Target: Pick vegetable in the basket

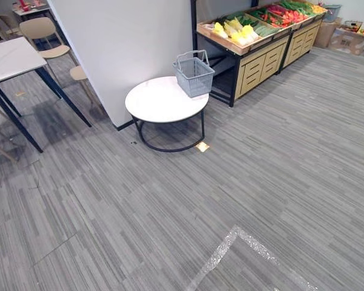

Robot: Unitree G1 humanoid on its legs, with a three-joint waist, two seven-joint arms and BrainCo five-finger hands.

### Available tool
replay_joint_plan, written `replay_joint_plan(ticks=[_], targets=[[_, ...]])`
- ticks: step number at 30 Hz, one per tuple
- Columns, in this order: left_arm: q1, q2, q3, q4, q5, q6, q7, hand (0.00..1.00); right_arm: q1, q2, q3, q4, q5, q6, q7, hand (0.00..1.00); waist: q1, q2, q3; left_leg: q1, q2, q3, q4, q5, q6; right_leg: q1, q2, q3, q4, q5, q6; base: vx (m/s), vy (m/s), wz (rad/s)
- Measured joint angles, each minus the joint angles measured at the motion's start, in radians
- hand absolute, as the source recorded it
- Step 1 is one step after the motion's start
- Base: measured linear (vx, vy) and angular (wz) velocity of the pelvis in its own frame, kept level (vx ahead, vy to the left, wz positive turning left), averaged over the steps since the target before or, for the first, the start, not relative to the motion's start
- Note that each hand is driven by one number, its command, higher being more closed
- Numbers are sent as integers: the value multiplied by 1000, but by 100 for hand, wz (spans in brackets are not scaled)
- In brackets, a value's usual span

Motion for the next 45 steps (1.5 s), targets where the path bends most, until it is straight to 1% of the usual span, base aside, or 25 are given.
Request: replay_joint_plan(ticks=[3, 4, 5, 9, 10, 11, 12, 14, 15, 16, 17, 19, 20, 22, 23, 24, 25, 29, 30, 32, 33, 34, 38, 39, 45], targets=[[-6, 2, 0, 2, 0, 0, -1, 0, -4, 1, 0, 0, 1, 0, 0, 0, 0, -2, 3, 1, 0, 6, -1, -1, -1, 0, 0, 0, -3, 1, 2, 21, 0, -4], [-7, 2, 0, 2, 0, 0, -2, 0, -12, 2, 0, 0, 1, 0, 0, 0, 0, -12, 10, 3, 0, 14, -1, -3, -5, -1, 1, 2, -4, 1, 2, 11, 1, -11], [-10, 2, 0, 2, 0, 0, -2, 0, -22, 2, 0, 0, 1, 0, 0, 0, 0, -2, 9, 8, 0, 22, -1, -3, -5, 2, 1, 4, -4, 1, 3, 4, -1, -12], [-13, 3, -2, 3, 1, 0, -2, 0, -44, 5, 0, -1, 1, -1, 3, 0, 0, -9, 19, 21, 1, 23, -2, -6, -9, 14, 1, 6, -5, -2, 8, 1, -1, -2], [-13, 3, -2, 3, 1, 0, -3, 0, -48, 6, 0, -1, 1, -1, 4, 0, 0, -1, 15, 21, 1, 23, -2, -6, -9, 14, 1, 6, -5, -2, 8, 0, 0, 0], [-13, 3, -3, 3, 1, 0, -2, 0, -54, 6, 0, -2, 1, -1, 5, 0, -1, -15, 24, 20, 0, 23, -2, -6, -9, 13, 1, 6, -5, -2, 8, 0, 0, 0], [-14, 3, -3, 3, 1, -1, -2, 0, -58, 7, 0, -2, 1, -1, 5, 0, 0, 0, 17, 20, 0, 23, -2, -6, -9, 13, 1, 6, -6, -2, 8, 0, 0, 0], [-14, 3, -4, 3, 1, -2, -2, 0, -58, 7, 0, -2, 2, -1, 5, 0, 0, -14, 25, 19, 0, 23, -3, -6, -9, 13, 1, 4, -6, -2, 8, 0, 0, 0], [-13, 4, -5, 3, 1, -6, -2, 0, -58, 8, -1, -2, 2, -1, 5, 0, 0, -1, 19, 19, 0, 23, -3, -6, -9, 13, 1, 3, -7, -2, 7, 0, 0, 0], [-13, 4, -5, 3, 1, -6, -1, 0, -58, 8, -1, -2, 2, -1, 5, 0, 0, -15, 27, 17, 0, 23, -4, -6, -9, 12, 1, 3, -7, -2, 7, 0, 0, 0], [-14, 5, -7, 3, 2, -6, -2, 0, -58, 9, -3, -2, 2, -1, 5, 0, 0, -7, 23, 18, 0, 22, -5, -6, -9, 13, 1, 2, -7, -2, 7, 0, 0, 0], [-13, 5, -7, 3, 2, -6, -2, 0, -58, 12, -16, -2, 1, -1, 5, 0, 0, -16, 28, 18, 0, 22, -6, -6, -9, 13, 1, 1, -7, -2, 7, 0, 0, 0], [-14, 5, -7, 3, 2, -6, -2, 0, -58, 17, -33, -1, 1, -1, 2, 0, 0, -2, 20, 18, 0, 22, -4, -6, -9, 14, 1, 1, -8, -2, 7, 0, 0, 0], [-13, 6, -7, 4, 2, -6, -2, 0, -59, 22, -49, -1, -5, -1, -2, 0, 0, -16, 29, 19, -1, 21, -4, -6, -9, 15, 1, -1, -8, -1, 7, 0, 0, 0], [-14, 6, -7, 4, 2, -6, -2, 0, -60, 23, -49, -1, -8, 0, -5, 0, -1, -5, 23, 19, -1, 21, -3, -6, -9, 16, 1, -2, -8, -1, 7, 0, 0, 0], [-14, 7, -7, 4, 2, -6, -2, 0, -60, 24, -53, -1, -13, 0, -10, 0, 0, -19, 31, 19, -1, 21, -4, -6, -9, 16, 0, -2, -8, -1, 7, 0, 0, 0], [-14, 7, -7, 4, 2, -6, -2, 0, -62, 26, -60, 0, -18, 0, -11, 0, 0, -11, 27, 19, -1, 20, -3, -6, -9, 16, 0, -3, -8, -1, 7, 0, 0, 0], [-14, 7, -7, 4, 2, -6, -2, 0, -67, 31, -75, 2, -25, 0, -13, 0, -1, -21, 35, 20, -2, 20, -4, -6, -9, 17, 0, -3, -8, -1, 7, 0, 0, 0], [-14, 8, -7, 4, 2, -6, -2, 0, -68, 31, -75, 2, -24, 0, -12, 0, -1, -12, 30, 21, -2, 20, -4, -6, -9, 17, 0, -3, -8, -1, 7, 0, 0, 0], [-14, 8, -8, 4, 2, -6, -2, 0, -68, 32, -74, 2, -21, 0, -12, 0, -1, -21, 37, 21, -2, 20, -6, -6, -9, 18, 0, -3, -8, -1, 6, 0, 0, 0], [-14, 8, -9, 4, 2, -6, -2, 0, -68, 32, -74, 2, -15, 0, -11, 0, -2, -12, 32, 22, -2, 20, -6, -6, -9, 18, 0, -3, -8, -1, 6, 0, 0, 0], [-14, 8, -9, 4, 2, -6, -2, 0, -68, 32, -74, 2, -3, 0, -10, 0, -2, -21, 38, 22, -2, 21, -7, -6, -9, 18, 0, -3, -8, -1, 6, 0, 0, 0], [-15, 9, -10, 4, 2, -6, -2, 0, -68, 34, -74, 2, 4, 0, -10, 0, -2, -14, 35, 27, -2, 21, -8, -6, -10, 23, 0, -3, -9, -1, 6, 0, 0, 0], [-15, 9, -11, 4, 2, -6, -2, 0, -67, 34, -73, 2, 4, 0, -10, 0, -2, -24, 42, 33, -3, 21, -9, -7, -11, 30, 0, -3, -12, -1, 6, 0, 0, 0], [-15, 10, -13, 4, 2, -6, -2, 0, -68, 34, -68, 1, 6, 0, -9, 0, -2, -23, 42, 33, -4, 23, -9, -8, -11, 31, 1, -2, -20, 3, 0, 0, 0, 0]])
